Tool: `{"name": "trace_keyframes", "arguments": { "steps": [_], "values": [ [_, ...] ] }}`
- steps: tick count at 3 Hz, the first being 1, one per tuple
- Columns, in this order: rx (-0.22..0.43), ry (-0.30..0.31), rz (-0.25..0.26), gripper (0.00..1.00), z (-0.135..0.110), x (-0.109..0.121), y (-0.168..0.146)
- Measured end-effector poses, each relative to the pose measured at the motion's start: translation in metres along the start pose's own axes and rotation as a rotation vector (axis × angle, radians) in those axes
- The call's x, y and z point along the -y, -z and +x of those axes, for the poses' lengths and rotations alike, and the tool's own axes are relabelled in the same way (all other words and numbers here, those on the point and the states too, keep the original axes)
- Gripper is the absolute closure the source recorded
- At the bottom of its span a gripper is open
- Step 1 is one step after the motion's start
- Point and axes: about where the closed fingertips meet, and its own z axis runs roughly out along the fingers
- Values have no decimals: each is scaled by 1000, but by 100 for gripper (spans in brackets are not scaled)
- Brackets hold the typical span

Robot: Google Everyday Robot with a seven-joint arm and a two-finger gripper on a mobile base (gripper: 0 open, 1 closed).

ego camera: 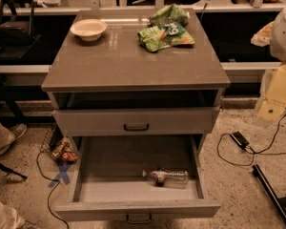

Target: Pick water bottle from middle drawer and place on counter

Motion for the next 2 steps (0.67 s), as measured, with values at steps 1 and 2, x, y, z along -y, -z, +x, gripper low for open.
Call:
{"name": "trace_keyframes", "arguments": {
  "steps": [1,2],
  "values": [
    [0,0,0,0,0,0,0],
    [61,-46,-43,0,8,-11,-33]
  ]
}}
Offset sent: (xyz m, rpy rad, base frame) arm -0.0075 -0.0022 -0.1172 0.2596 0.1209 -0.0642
